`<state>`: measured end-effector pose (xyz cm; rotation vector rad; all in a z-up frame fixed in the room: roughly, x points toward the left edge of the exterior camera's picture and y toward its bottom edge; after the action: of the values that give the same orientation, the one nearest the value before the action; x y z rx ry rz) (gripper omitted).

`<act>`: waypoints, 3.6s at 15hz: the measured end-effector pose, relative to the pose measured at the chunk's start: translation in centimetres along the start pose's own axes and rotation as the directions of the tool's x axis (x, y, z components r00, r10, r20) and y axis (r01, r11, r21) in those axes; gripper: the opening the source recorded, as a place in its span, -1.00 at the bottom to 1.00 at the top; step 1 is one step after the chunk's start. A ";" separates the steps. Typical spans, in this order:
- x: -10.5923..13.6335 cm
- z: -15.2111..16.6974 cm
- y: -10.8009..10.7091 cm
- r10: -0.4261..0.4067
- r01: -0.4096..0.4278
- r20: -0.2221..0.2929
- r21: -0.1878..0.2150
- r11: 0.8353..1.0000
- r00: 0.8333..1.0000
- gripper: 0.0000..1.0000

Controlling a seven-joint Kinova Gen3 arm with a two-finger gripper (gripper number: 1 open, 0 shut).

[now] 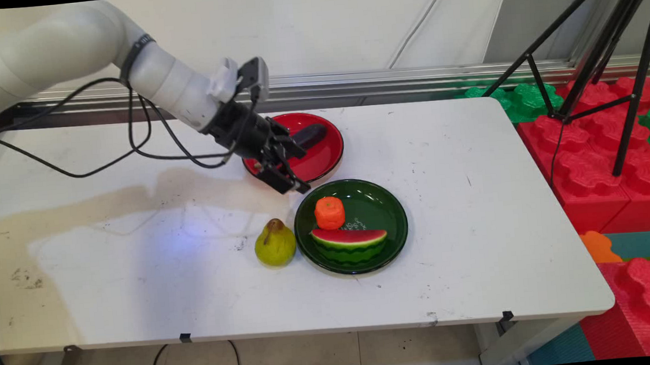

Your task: Pick up the mandarin from the green plate, then place the picked object on the table

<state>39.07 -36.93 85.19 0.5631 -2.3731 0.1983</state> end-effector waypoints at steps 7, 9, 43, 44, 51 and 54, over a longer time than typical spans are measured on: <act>0.3 4.2 0.4 -0.013 0.014 0.056 -0.012 1.000 0.998 1.00; 0.2 5.0 0.4 -0.014 0.015 0.068 -0.016 1.000 0.998 1.00; 0.1 9.2 0.5 0.005 -0.004 0.096 -0.011 1.000 0.995 -1.00; 0.1 8.9 0.5 0.004 -0.003 0.089 -0.009 1.000 0.996 -1.00; 0.3 5.4 1.0 -0.009 0.009 0.025 0.014 1.000 1.000 -1.00; 0.2 3.2 1.3 -0.015 0.016 -0.005 0.023 1.000 1.000 -1.00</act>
<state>36.51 -36.69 82.91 0.5914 -2.3642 0.2206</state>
